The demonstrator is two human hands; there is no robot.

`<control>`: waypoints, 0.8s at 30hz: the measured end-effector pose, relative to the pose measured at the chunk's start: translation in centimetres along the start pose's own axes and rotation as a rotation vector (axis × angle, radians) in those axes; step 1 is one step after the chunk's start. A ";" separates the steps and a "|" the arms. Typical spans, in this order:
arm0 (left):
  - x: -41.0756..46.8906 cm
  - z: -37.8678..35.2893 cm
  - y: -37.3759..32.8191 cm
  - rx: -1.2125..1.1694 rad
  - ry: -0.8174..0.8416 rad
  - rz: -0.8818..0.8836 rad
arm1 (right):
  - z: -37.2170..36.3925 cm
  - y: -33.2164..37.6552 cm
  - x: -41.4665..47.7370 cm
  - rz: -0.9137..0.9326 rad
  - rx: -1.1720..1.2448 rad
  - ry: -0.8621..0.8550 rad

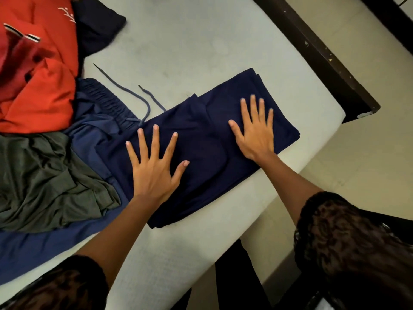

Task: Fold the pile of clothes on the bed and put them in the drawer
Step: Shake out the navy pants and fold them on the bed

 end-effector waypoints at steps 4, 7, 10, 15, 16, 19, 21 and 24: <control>1.7 -0.7 -2.9 -0.015 -0.001 -0.060 | -0.1 6.2 2.5 0.352 0.011 0.013; 2.1 -1.7 -3.5 0.005 0.031 -0.033 | -0.8 6.0 3.6 0.386 -0.029 0.038; 2.2 -2.2 -3.4 0.031 0.033 -0.035 | -0.1 2.0 5.1 0.304 -0.039 0.026; 2.3 -2.2 -3.4 0.042 0.060 -0.030 | 0.9 -5.2 5.9 0.111 -0.079 0.037; 2.3 -2.1 -3.6 0.043 0.062 -0.026 | 1.3 -5.6 5.4 0.088 -0.082 0.006; 2.2 -1.5 -4.1 0.040 0.043 -0.028 | 1.6 -3.0 1.9 0.224 -0.019 -0.092; 2.0 -1.2 -5.1 0.030 0.026 -0.070 | 0.5 -0.3 -1.7 0.408 0.012 -0.080; 1.4 -1.7 -6.3 0.019 0.050 -0.135 | -1.1 0.1 -4.5 0.477 0.008 -0.008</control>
Point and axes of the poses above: each hand's wrist, its own x-axis towards the middle knuckle, its own z-axis out of the back of the hand, y = z × x, the point moved 7 cm from there along x, towards the middle knuckle, and after that the axes turned 1 degree about -z, right-handed, at the moved point
